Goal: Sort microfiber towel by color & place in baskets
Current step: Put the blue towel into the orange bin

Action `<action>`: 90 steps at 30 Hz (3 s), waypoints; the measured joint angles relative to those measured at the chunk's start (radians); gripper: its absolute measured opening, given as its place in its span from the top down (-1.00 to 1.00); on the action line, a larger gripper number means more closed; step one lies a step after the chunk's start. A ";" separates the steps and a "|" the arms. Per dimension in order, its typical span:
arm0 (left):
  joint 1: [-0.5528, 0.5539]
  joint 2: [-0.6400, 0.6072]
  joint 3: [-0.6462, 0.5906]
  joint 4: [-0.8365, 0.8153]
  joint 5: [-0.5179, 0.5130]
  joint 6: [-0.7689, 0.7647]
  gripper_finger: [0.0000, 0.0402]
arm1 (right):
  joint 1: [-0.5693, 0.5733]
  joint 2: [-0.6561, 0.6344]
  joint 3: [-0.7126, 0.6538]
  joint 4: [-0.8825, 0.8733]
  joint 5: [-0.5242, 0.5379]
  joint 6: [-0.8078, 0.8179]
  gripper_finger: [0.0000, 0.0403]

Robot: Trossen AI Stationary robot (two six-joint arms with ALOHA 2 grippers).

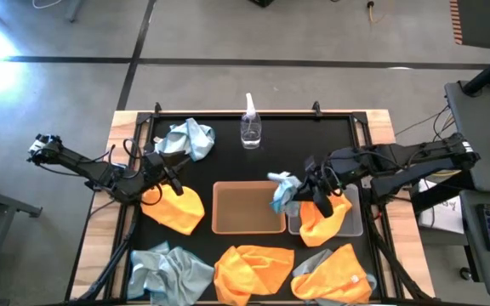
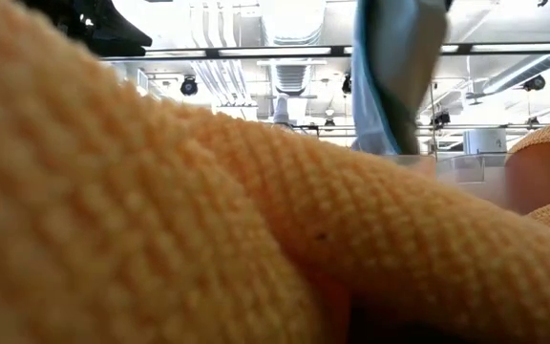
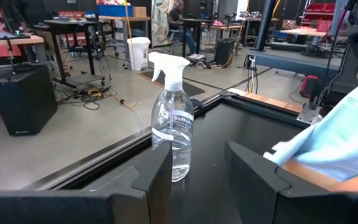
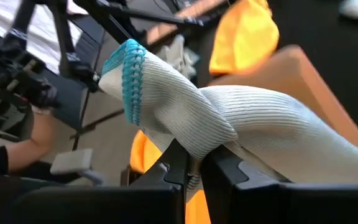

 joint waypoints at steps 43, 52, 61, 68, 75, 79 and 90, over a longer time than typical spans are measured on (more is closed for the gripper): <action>0.000 0.006 -0.031 -0.033 0.005 -0.004 0.34 | -0.149 0.537 0.655 0.009 0.056 -0.533 0.89; 0.000 0.024 -0.031 -0.033 0.005 -0.004 0.34 | -0.133 0.531 0.607 -0.208 0.054 -0.468 0.89; 0.000 0.041 -0.031 -0.034 0.005 -0.031 0.34 | -0.134 0.531 0.515 -0.281 0.060 -0.425 0.89; 0.000 0.049 -0.031 -0.034 0.005 -0.042 0.34 | -0.122 0.531 0.472 -0.419 0.052 -0.354 0.89; 0.000 0.049 -0.031 -0.034 0.005 -0.046 0.34 | -0.080 0.531 0.460 -0.440 -0.073 -0.304 0.89; 0.000 0.049 -0.031 -0.033 0.005 -0.052 0.34 | -0.037 0.531 0.460 -0.387 -0.135 -0.308 0.89; 0.000 0.049 -0.031 -0.033 0.005 -0.057 0.34 | 0.022 0.530 0.460 -0.327 -0.223 -0.328 0.89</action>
